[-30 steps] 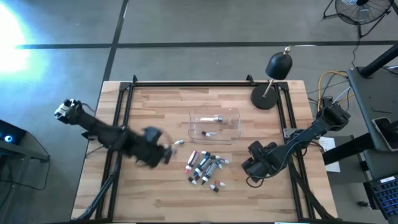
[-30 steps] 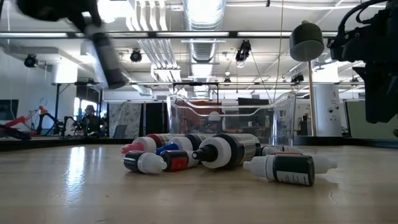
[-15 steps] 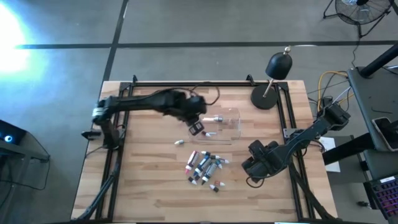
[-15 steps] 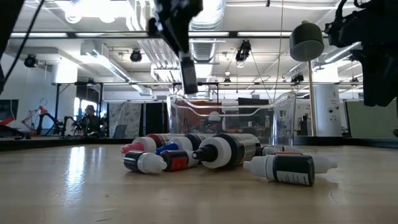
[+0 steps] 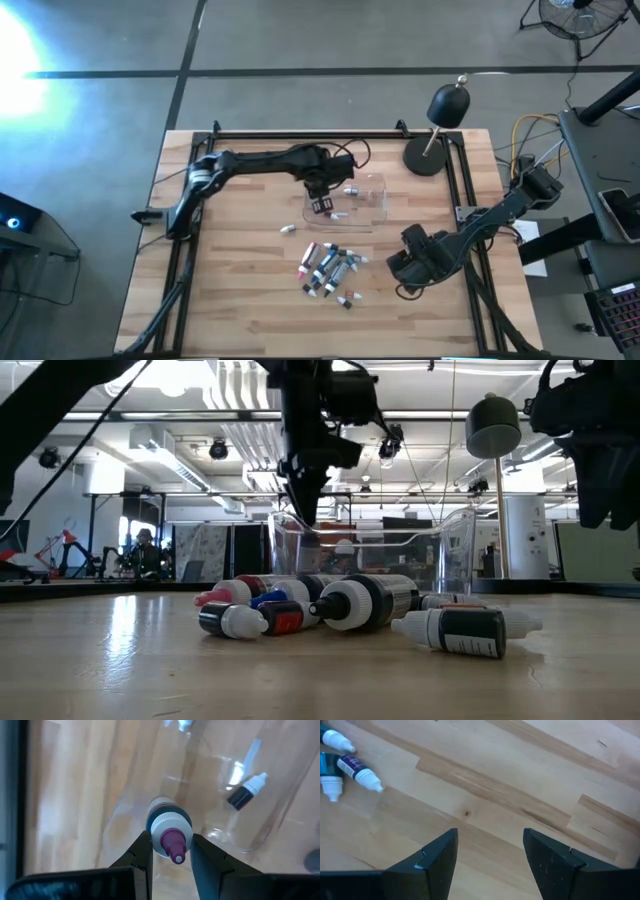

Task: Pick & Place food coloring
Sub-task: Put the large purple food coloring bottle into the transparent bin, then move the large pink food coloring bottle to the left side of the table

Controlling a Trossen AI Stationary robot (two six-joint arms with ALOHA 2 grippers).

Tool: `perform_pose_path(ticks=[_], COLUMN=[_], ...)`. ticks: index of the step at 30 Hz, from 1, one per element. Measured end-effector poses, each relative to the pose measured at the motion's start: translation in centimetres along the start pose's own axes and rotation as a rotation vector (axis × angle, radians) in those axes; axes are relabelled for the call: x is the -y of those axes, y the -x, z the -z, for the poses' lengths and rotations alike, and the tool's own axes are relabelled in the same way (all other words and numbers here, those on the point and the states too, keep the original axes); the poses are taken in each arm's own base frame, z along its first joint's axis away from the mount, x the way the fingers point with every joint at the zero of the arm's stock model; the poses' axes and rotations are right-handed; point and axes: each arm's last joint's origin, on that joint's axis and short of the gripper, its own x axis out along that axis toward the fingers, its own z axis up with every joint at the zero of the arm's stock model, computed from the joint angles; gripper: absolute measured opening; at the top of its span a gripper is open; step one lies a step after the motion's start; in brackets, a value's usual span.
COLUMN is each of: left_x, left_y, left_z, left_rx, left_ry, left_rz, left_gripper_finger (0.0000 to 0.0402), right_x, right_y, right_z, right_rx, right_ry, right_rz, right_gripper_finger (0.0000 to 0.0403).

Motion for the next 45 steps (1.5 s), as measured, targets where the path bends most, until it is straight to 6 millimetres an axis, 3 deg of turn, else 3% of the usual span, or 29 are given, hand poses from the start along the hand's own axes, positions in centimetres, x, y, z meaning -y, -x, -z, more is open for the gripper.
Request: perform_pose_path(ticks=[6,11,25,27,33,37,40,45], left_x=[-0.7,-1.1,-1.9,-1.8,1.1,4.0,6.0,9.7], left_y=[-1.4,-1.4,1.2,2.5,8.9,12.2,11.0,6.3], left_z=[-0.2,0.2,0.8,1.2,3.3,6.5,9.0,13.0], left_rx=[0.004,-0.026,0.026,0.052,0.213,0.282,0.207,0.063], left_ry=[0.027,0.052,0.086,0.085,0.044,0.171,0.311,0.582], left_rz=[0.033,0.031,-0.026,-0.035,-0.013,-0.043,-0.011,0.143], left_gripper_finger=[0.0078,0.0104,0.0116,0.0117,0.0117,0.0117,0.0117,0.0117], right_x=[0.0,0.0,0.0,0.0,0.1,0.1,0.2,0.4], right_y=[0.0,0.0,0.0,0.0,-0.1,-0.2,-0.4,-0.6], right_z=[0.0,0.0,0.0,0.0,0.0,0.0,0.1,0.2], right_rx=[0.000,0.000,0.000,0.000,0.001,0.002,0.001,-0.023], right_ry=[-0.032,-0.037,-0.016,-0.013,0.004,0.011,0.013,0.017], right_rz=[0.000,0.000,0.000,0.000,0.003,0.006,0.013,0.023], right_gripper_finger=[0.0219,0.0219,0.0219,0.0219,0.0219,0.0219,0.0219,0.0219])
